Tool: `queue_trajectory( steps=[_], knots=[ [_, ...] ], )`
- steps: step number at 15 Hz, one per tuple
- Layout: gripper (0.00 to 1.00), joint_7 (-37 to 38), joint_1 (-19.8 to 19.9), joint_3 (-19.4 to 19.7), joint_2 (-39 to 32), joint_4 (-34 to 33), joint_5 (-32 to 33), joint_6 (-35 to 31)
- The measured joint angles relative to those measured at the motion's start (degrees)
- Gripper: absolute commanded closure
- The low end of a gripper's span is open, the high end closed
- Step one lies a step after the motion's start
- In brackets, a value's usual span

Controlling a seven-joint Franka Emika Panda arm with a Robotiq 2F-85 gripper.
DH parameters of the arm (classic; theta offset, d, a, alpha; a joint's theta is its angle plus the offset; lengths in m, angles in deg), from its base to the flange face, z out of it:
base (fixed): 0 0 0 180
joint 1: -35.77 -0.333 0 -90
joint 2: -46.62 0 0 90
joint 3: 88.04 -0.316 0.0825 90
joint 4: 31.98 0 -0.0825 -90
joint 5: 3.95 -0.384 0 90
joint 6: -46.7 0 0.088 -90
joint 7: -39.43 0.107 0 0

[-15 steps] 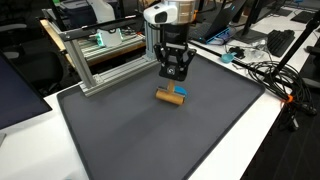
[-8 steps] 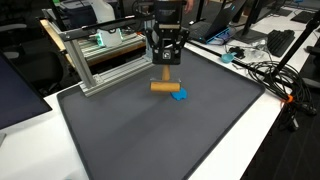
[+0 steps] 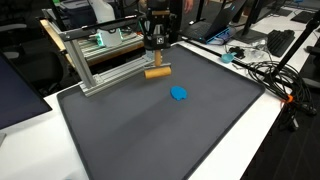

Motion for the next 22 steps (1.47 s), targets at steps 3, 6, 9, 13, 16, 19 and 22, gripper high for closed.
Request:
queue_trajectory(
  steps=[3, 6, 9, 13, 16, 19, 22],
  knots=[
    [0.78, -5.72, 0.00, -1.56, 4.93, 4.50, 0.36, 0.53],
    [0.78, -9.91, 0.00, -2.65, 9.55, 7.55, 0.36, 3.02],
    [0.78, -12.79, 0.01, -3.08, 13.37, 9.01, 0.34, 6.68],
    [0.78, -15.86, 0.01, -3.23, 17.15, 10.32, 0.16, 9.97],
    [0.78, -16.84, 0.00, -3.40, 19.25, 12.49, -0.20, 10.16],
    [0.78, -17.40, 0.00, -3.57, 21.01, 15.14, -1.15, 10.17],
    [0.78, -17.39, 0.00, -3.93, 22.87, 17.44, -1.85, 10.14]
  ],
)
